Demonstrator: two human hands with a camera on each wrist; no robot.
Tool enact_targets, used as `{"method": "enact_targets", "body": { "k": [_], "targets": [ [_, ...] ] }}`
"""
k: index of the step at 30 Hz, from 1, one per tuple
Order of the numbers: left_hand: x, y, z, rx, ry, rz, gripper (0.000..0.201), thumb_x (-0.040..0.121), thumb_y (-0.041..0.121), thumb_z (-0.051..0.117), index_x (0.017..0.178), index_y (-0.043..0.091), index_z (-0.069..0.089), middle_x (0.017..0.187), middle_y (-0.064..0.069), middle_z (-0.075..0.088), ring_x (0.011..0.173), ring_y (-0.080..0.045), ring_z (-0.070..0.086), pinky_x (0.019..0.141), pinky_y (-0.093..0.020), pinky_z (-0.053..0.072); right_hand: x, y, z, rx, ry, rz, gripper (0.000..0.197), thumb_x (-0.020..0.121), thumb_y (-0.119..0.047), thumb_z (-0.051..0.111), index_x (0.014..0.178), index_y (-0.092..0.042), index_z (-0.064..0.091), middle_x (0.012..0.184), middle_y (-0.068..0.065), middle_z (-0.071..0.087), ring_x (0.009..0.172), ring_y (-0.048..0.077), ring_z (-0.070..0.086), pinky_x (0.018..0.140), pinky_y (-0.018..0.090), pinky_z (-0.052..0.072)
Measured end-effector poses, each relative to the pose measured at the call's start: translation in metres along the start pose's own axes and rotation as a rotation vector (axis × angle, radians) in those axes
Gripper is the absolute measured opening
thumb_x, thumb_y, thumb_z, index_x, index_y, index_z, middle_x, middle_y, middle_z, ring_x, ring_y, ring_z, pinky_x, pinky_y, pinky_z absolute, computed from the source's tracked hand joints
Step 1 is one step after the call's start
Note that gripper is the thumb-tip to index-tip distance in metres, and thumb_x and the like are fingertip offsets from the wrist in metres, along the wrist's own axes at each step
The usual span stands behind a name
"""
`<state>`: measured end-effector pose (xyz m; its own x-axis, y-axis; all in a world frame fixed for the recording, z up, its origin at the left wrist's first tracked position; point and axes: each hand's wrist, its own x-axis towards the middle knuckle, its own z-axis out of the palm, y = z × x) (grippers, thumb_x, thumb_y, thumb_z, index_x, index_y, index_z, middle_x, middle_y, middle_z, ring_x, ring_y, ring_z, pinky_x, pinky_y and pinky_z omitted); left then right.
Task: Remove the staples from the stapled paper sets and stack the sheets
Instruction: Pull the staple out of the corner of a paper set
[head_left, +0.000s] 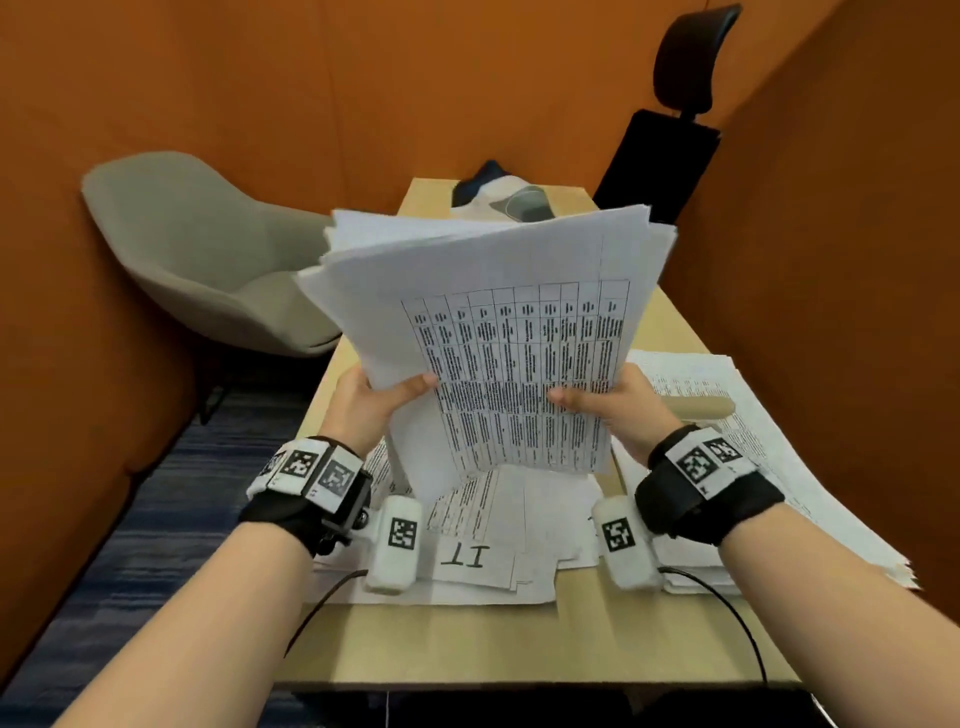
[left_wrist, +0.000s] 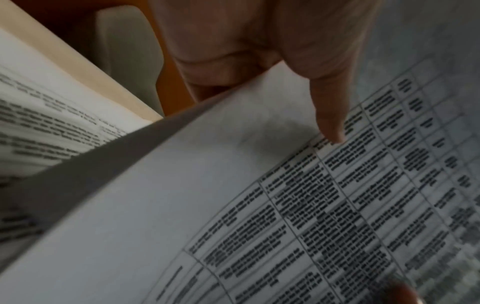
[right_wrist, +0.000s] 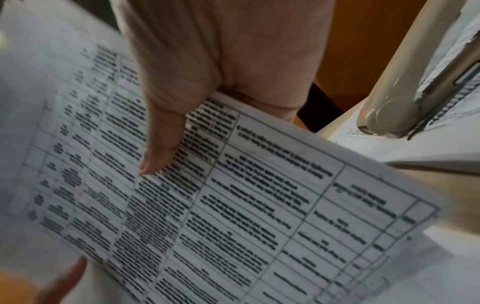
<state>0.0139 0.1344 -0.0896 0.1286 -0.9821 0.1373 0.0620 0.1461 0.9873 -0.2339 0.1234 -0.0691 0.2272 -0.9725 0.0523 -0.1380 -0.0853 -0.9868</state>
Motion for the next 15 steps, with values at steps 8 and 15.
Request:
{"method": "enact_targets", "body": {
  "k": [8,15],
  "targets": [
    [0.001,0.014,0.008,-0.081,0.127,0.091,0.010,0.086,0.013,0.063,0.092,0.021,0.062,0.083,0.012,0.070,0.072,0.003,0.067,0.064,-0.013,0.052,0.000,-0.007,0.014,0.100,0.091,-0.027,0.041,0.060,-0.027,0.073,0.098,-0.022,0.060,0.107,0.004,0.069,0.100,0.020,0.066,0.089,0.042,0.052],
    [-0.009,0.011,0.007,-0.069,0.134,0.093,0.009,0.088,0.014,0.060,0.092,0.021,0.062,0.073,0.018,0.071,0.072,0.006,0.066,0.061,-0.010,0.050,-0.004,0.000,0.016,0.158,0.113,0.056,0.088,0.044,-0.045,0.087,0.116,-0.009,0.052,0.113,0.006,0.067,0.104,0.023,0.065,0.094,0.050,0.048]
  ]
}}
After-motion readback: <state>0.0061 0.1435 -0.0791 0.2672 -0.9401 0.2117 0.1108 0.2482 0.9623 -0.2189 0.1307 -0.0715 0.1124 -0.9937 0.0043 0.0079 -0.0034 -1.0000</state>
